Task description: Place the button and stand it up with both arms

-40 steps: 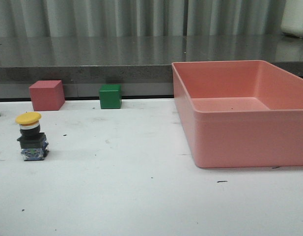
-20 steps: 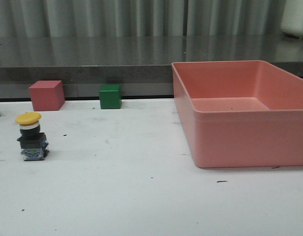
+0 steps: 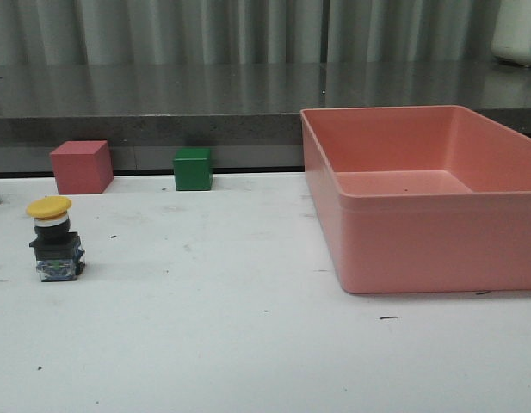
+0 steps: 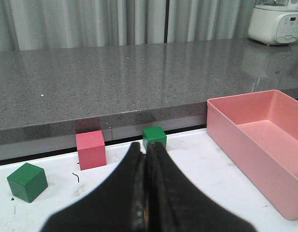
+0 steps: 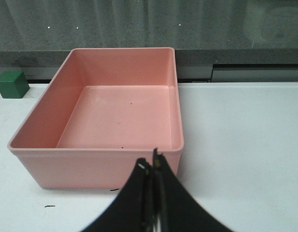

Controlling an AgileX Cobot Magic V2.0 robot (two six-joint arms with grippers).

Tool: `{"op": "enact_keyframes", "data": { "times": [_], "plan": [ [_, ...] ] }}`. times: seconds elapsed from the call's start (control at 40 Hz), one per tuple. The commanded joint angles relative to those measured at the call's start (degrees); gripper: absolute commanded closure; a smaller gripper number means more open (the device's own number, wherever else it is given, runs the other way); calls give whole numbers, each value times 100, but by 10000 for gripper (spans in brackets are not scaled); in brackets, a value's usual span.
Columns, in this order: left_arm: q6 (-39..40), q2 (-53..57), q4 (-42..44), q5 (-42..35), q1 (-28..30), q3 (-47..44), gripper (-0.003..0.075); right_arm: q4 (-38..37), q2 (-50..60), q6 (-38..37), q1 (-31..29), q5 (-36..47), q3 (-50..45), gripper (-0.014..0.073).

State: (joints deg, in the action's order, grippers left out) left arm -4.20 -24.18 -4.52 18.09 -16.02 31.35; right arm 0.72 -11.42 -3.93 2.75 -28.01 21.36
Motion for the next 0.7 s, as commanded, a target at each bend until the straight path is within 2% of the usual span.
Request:
{"op": "enact_keyframes", "data": {
  "times": [0.0,0.3,0.424,0.674],
  "plan": [
    [53,-50,-65,-408,2,196,740,-30,-65,39,-16,447,149,662],
    [65,62,-65,-587,2,-2,740,-30,-65,39,-16,447,149,662],
    [450,510,-79,-656,89,-367,740,-30,-65,39,-16,447,149,662],
    [655,1703,-79,-656,766,-1497,740,-30,-65,39,-16,447,149,662]
  ]
}}
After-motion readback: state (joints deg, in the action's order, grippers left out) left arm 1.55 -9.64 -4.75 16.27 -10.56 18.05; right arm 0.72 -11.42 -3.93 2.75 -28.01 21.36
